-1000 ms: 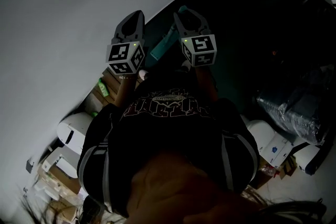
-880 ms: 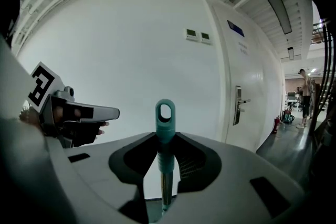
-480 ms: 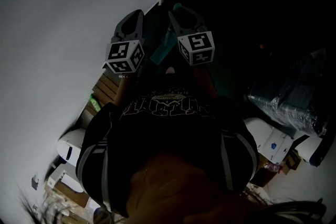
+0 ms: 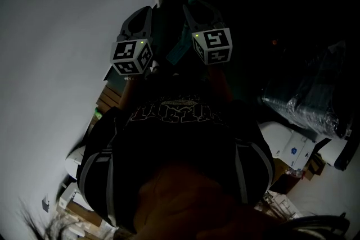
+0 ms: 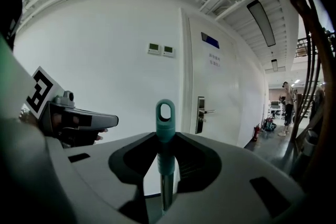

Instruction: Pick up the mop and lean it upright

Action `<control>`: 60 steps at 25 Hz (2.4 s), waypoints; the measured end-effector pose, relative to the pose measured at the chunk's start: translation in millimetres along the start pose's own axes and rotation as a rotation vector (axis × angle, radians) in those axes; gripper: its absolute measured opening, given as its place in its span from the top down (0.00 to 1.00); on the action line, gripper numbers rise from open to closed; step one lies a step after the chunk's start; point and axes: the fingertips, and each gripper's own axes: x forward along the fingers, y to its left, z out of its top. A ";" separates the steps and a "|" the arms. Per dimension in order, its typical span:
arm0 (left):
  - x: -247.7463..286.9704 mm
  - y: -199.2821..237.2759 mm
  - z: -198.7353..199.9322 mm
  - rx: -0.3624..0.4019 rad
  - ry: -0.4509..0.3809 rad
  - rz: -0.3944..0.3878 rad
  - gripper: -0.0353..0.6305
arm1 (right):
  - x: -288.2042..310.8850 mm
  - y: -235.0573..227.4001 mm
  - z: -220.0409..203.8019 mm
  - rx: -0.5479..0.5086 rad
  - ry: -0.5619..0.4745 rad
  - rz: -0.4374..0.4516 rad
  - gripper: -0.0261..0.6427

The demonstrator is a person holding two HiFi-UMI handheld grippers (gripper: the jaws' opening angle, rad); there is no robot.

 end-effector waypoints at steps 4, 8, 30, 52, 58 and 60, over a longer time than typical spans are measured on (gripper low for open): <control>31.8 3.7 3.1 0.000 0.007 -0.032 0.88 | 10.7 -29.1 0.4 0.016 0.003 -0.053 0.79; 72.0 8.8 3.3 -0.002 0.022 -0.081 0.88 | 29.0 -55.4 -0.9 0.035 0.013 -0.095 0.79; 168.0 91.5 20.4 -0.014 0.034 -0.121 0.88 | 153.5 -103.8 23.2 0.052 0.006 -0.121 0.79; 241.6 137.7 34.7 -0.092 -0.029 0.233 0.88 | 264.9 -141.7 6.7 -0.020 0.105 0.268 0.79; 245.4 145.6 29.6 -0.110 -0.040 0.350 0.88 | 294.0 -134.7 -5.4 -0.074 0.135 0.397 0.79; 244.0 149.8 29.2 -0.119 -0.049 0.386 0.88 | 303.7 -131.9 -7.8 -0.089 0.141 0.426 0.79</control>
